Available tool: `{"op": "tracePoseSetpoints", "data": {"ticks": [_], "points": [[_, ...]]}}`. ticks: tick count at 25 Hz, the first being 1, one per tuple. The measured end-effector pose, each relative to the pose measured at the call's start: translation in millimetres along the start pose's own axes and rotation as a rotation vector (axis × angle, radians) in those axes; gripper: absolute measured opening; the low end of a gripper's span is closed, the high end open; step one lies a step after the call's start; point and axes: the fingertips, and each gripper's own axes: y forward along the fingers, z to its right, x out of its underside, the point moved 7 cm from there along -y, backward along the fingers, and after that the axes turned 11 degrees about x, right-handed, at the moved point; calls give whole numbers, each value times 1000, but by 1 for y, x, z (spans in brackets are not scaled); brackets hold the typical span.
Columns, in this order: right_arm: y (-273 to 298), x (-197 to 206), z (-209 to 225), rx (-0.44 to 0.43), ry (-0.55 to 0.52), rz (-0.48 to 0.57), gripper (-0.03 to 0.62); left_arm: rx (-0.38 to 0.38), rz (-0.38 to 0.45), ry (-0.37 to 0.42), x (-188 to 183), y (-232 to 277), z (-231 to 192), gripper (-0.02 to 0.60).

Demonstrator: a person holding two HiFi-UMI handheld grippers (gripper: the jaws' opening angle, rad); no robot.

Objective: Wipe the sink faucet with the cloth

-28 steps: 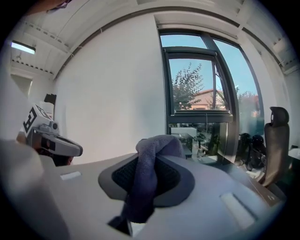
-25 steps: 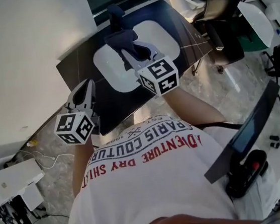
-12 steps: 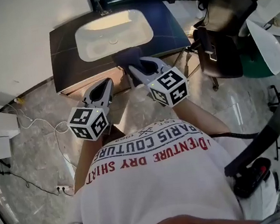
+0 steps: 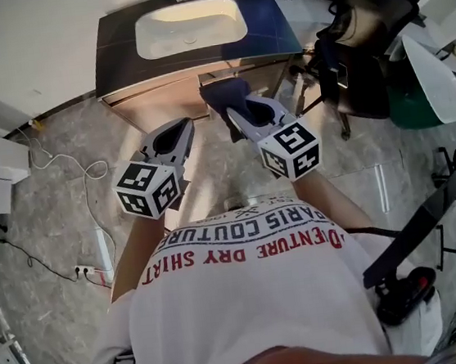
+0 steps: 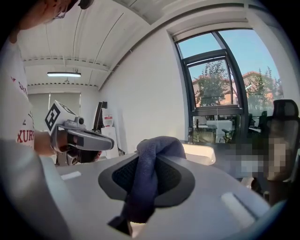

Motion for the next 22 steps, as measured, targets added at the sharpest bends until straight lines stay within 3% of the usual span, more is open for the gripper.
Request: {"op": "tracePoseSetpoints", "data": {"ticks": [7,12,17,22], "points": [[-102,36,-98,11,28,-2,67,49,-16,20,50,-87,88,2],[-176,44,-157,26,48,8,67,71,-12,46,61,-150,153,2],[-200,40,-168,15,39,25,67,70,-3,81,58,-165,182,2],[-211,38,-175,-4,55,27,67,54,12,61,63,-179,199,0]]}}
